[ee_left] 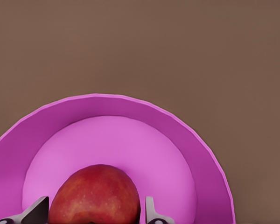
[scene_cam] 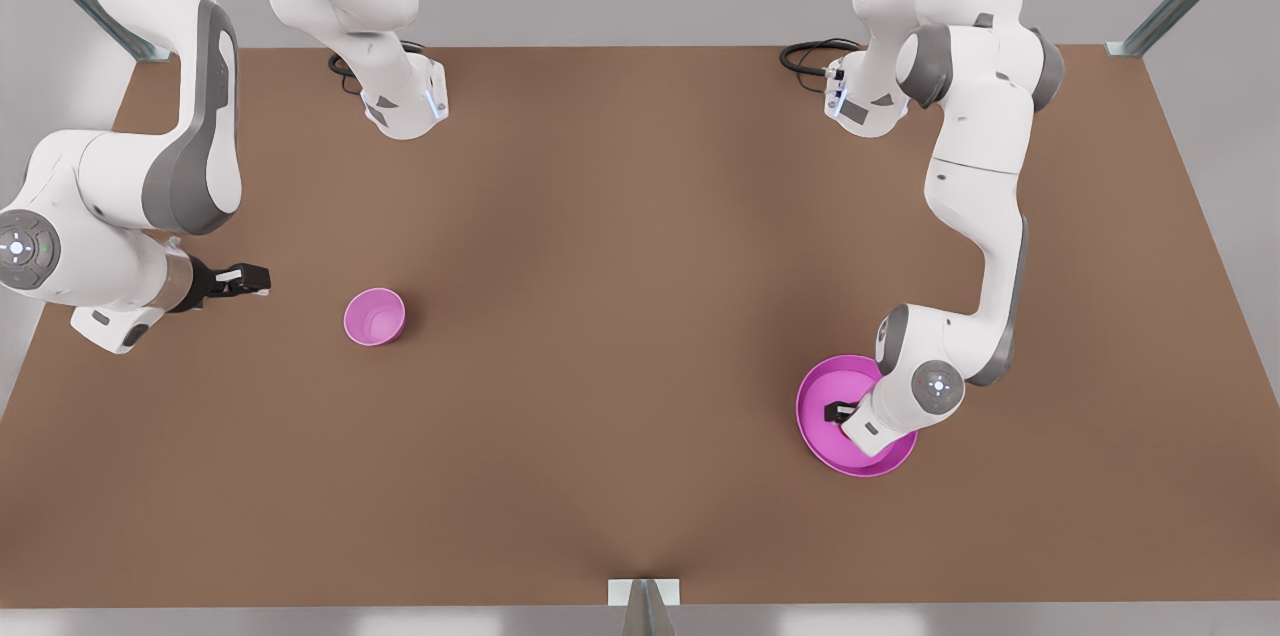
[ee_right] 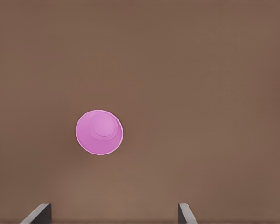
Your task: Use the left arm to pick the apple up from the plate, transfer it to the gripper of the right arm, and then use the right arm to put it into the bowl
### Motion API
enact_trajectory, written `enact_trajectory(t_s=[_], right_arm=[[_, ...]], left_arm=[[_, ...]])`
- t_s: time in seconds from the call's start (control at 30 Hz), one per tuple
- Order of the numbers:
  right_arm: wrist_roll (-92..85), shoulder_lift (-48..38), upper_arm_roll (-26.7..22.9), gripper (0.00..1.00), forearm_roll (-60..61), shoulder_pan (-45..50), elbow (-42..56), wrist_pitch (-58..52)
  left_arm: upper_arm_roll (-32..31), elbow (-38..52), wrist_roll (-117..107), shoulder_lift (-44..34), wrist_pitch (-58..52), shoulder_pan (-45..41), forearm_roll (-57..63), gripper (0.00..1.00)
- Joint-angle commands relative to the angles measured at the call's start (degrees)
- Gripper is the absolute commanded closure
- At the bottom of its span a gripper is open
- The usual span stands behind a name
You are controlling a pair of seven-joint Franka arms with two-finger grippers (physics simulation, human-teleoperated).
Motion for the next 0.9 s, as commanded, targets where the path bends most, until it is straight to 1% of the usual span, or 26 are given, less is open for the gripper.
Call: enact_trajectory(t_s=[0.0,0.03,0.07,0.1,0.27,0.5,0.87], right_arm=[[-0.3,-0.1,0.0,0.0,0.1,0.0,0.0,0.0],[-0.3,-0.3,0.0,0.0,0.1,0.1,-0.1,-0.2],[-0.3,-0.3,0.0,0.0,0.0,0.1,-0.1,-0.1],[-0.3,-0.3,0.0,0.0,0.0,0.1,-0.1,-0.1],[-0.3,-0.1,0.0,0.0,0.0,0.1,-0.1,-0.1],[-0.3,0.0,0.0,0.0,0.0,0.1,-0.1,-0.1],[-0.3,0.4,0.0,0.0,0.0,0.1,-0.1,0.0]], left_arm=[[0.0,0.0,-0.3,-0.1,0.8,0.0,0.1,0.0],[0.0,0.0,-0.3,-0.1,0.8,0.1,0.1,0.03],[0.0,0.0,-0.4,-0.1,0.8,0.1,-0.1,0.09],[0.0,0.1,-0.3,-0.1,0.8,0.0,-0.2,0.12],[0.0,0.2,-0.5,-0.1,0.8,0.1,-0.3,0.12],[0.0,0.1,-0.3,-0.1,3.9,0.1,-0.3,0.12],[0.0,-1.4,-0.6,-0.4,3.6,0.1,-0.3,0.11]])
